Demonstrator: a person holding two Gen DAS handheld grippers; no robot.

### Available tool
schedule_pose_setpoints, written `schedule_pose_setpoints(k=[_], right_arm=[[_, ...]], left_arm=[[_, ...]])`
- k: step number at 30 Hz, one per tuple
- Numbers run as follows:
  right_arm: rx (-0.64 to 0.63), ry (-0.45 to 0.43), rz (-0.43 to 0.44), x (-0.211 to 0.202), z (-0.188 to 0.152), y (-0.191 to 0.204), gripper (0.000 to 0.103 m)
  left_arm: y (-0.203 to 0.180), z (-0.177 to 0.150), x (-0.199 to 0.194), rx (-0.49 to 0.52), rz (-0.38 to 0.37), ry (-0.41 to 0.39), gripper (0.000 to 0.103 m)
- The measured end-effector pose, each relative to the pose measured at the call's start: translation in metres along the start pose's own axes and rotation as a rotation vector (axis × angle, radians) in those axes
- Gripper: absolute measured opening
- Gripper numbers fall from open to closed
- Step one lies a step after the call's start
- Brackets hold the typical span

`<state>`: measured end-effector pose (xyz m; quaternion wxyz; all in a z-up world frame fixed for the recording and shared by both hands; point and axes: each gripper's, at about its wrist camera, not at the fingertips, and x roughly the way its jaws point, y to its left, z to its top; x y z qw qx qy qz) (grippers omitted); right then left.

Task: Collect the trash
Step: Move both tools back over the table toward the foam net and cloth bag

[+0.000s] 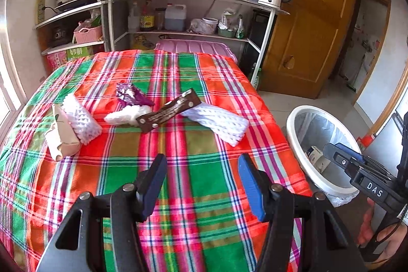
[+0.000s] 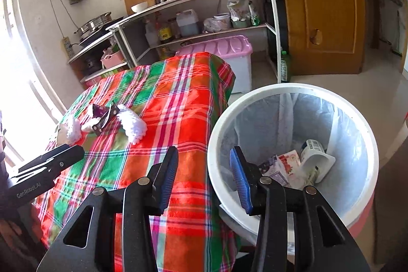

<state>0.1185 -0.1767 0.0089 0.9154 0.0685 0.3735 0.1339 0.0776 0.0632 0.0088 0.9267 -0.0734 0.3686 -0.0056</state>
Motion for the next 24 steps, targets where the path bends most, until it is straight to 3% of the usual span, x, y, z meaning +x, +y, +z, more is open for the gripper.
schedule_pose_setpoints(k=[16,24], right_arm=[[-0.191,0.049,0.114,0.044,0.019,0.074,0.054],[-0.294,0.1,0.084,0.087,0.032,0.1,0.058]], left_arm=[[0.107,-0.001,-0.014,-0.168,0.129,-0.031,0.068],[0.146,-0.001,-0.001,-0.225,0.158,0.003,0.072]])
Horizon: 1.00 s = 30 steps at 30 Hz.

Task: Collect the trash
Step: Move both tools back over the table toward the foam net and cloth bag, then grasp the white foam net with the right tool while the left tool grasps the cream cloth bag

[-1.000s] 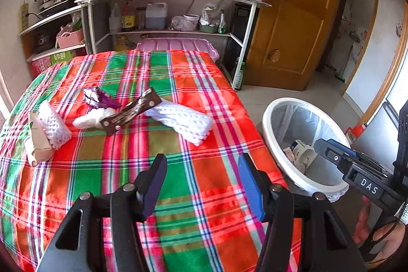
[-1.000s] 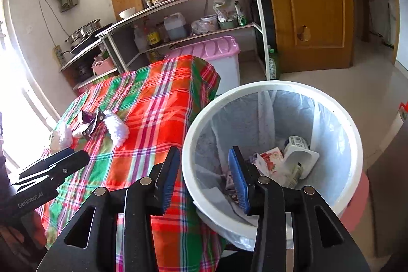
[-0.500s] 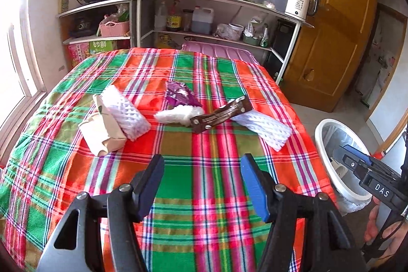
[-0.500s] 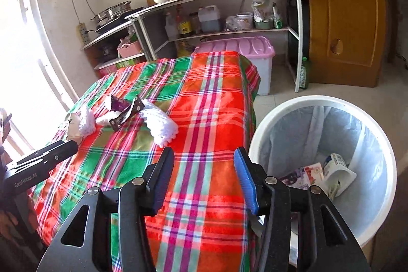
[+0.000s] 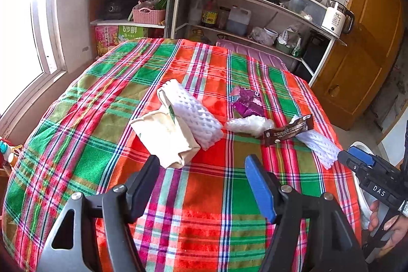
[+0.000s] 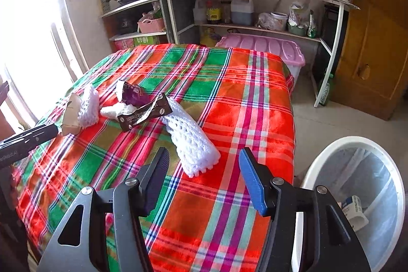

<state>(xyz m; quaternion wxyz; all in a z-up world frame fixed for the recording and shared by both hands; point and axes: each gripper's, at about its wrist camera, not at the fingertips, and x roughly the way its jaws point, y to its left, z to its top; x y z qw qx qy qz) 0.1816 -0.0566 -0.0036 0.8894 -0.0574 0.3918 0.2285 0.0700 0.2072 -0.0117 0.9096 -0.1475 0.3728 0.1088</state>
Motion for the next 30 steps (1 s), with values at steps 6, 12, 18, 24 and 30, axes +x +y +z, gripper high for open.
schedule_pose_setpoints(k=[6,12,18,24,30], right_arm=[[-0.009,0.058,0.0,0.026,0.009,-0.001,0.059],[0.018,0.106,0.003,0.043,0.013,-0.008,0.059],[-0.017,0.134,0.044,0.051,0.015,0.0,0.059],[-0.035,0.153,0.08,0.057,0.016,0.005,0.059],[-0.075,0.164,0.135,0.055,0.014,0.017,0.059]], left_arm=[[0.013,0.005,0.019,-0.053,0.013,0.032,0.073],[0.026,0.011,0.032,-0.101,0.043,0.046,0.073],[0.034,0.016,0.049,-0.138,0.037,0.091,0.073],[0.042,0.017,0.055,-0.175,0.041,0.092,0.073],[0.044,0.02,0.057,-0.196,0.036,0.082,0.073]])
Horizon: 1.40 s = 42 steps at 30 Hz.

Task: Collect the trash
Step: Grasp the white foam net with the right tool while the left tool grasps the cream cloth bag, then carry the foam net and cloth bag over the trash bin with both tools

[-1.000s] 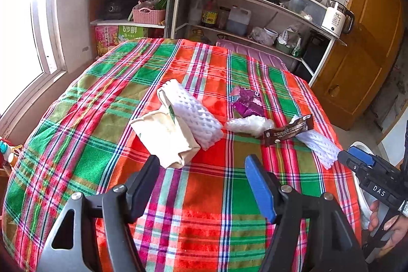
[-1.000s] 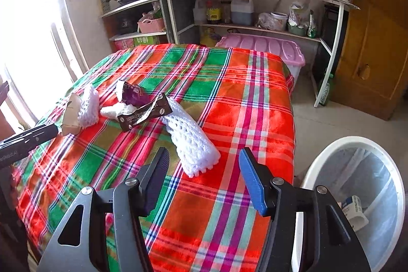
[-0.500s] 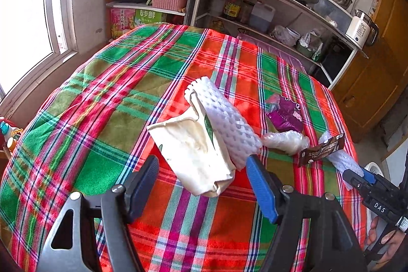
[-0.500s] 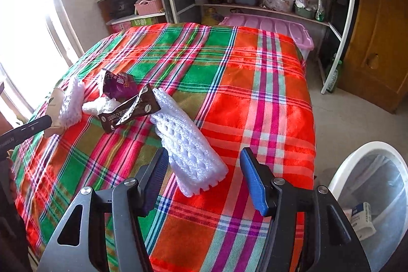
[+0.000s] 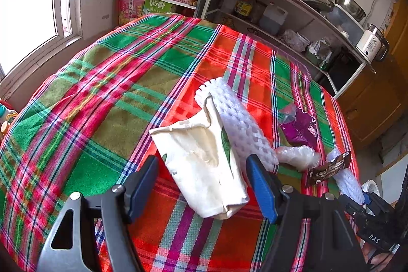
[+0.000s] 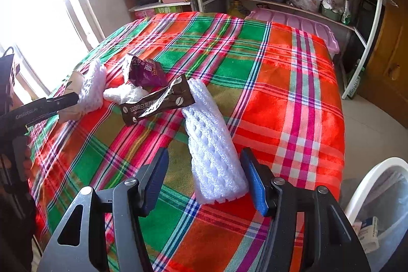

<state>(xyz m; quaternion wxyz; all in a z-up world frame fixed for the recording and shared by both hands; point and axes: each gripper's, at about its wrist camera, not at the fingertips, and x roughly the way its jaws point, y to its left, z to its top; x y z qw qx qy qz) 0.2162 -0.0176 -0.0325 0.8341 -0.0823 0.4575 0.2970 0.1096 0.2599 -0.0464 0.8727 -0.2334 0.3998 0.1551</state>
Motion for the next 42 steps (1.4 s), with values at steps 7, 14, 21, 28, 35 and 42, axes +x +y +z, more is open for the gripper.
schedule_pose_setpoints(k=[7,14,21,28,35,42], right_arm=[[-0.008,0.0,-0.042,0.003,0.002,0.003,0.059],[0.031,-0.016,-0.036,0.002,0.0,0.0,0.033],[0.053,-0.033,-0.027,-0.002,-0.007,0.004,0.025],[0.063,-0.066,-0.028,-0.016,-0.017,0.011,0.024],[0.111,-0.096,-0.072,-0.036,-0.033,0.013,0.023],[0.148,-0.105,-0.053,-0.055,-0.05,0.013,0.023]], left_arm=[[0.001,-0.002,0.003,-0.003,0.013,0.003,0.066],[0.001,-0.004,0.002,-0.007,-0.023,0.0,0.047],[0.001,-0.01,-0.006,0.02,-0.027,-0.006,0.044],[-0.003,-0.022,-0.022,0.062,-0.034,-0.02,0.044],[-0.018,-0.037,-0.041,0.1,-0.069,-0.043,0.044],[-0.041,-0.051,-0.062,0.155,-0.115,-0.062,0.044]])
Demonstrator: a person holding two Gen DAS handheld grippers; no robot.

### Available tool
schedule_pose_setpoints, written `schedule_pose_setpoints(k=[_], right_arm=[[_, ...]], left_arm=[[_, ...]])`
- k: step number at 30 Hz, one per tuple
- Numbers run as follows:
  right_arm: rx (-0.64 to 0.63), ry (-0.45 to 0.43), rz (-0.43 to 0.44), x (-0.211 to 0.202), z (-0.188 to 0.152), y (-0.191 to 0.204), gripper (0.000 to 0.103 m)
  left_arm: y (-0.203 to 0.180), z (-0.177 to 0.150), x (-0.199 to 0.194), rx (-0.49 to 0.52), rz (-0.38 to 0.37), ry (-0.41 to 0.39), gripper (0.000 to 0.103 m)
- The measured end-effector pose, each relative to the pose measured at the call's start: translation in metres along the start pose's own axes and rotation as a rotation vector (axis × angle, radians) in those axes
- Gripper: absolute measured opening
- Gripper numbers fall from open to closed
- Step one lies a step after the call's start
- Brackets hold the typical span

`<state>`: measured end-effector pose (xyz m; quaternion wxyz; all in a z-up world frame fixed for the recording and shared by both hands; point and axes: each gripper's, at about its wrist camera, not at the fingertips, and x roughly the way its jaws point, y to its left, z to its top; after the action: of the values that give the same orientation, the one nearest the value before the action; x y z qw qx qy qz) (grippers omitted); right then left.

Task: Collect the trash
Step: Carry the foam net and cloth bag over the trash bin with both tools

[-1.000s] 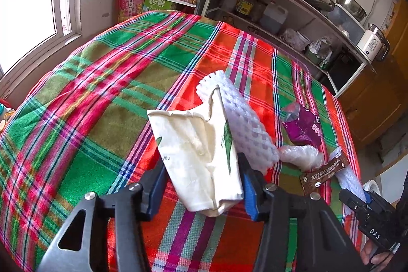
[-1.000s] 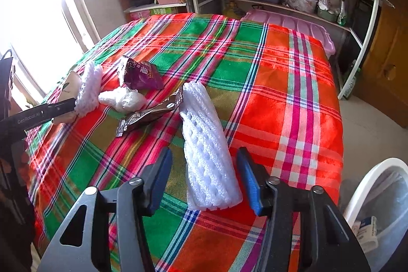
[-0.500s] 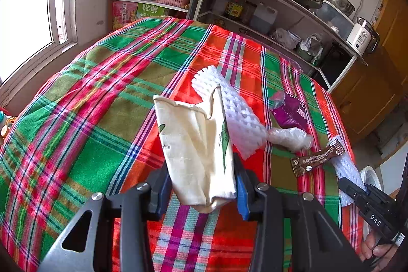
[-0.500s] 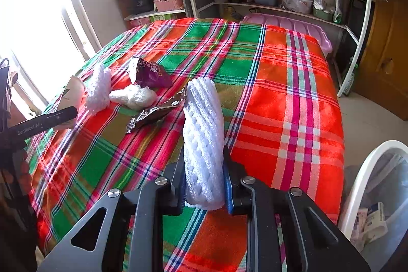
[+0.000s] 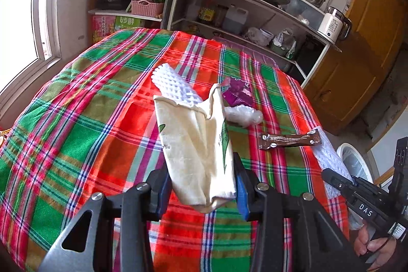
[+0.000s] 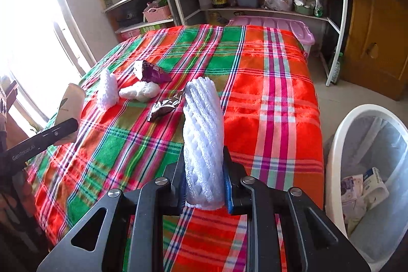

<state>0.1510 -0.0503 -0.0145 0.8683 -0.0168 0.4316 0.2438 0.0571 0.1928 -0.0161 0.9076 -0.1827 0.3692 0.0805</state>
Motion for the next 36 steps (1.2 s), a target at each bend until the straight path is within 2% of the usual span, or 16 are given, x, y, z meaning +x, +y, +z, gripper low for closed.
schedule_pose_setpoints(k=[10,22,36], right_arm=[[0.05,-0.034,-0.016,-0.024,-0.016,-0.013,0.023],[0.114,-0.119,-0.018,-0.068,-0.032,-0.032,0.023],[0.218,-0.193,-0.09,-0.116,-0.047,-0.084,0.023]], left_arm=[[-0.047,-0.013,-0.014,0.089,-0.077,-0.005,0.044],[-0.11,-0.022,-0.024,0.21,-0.159,-0.004,0.044],[-0.195,-0.03,-0.025,0.357,-0.238,0.002,0.044]])
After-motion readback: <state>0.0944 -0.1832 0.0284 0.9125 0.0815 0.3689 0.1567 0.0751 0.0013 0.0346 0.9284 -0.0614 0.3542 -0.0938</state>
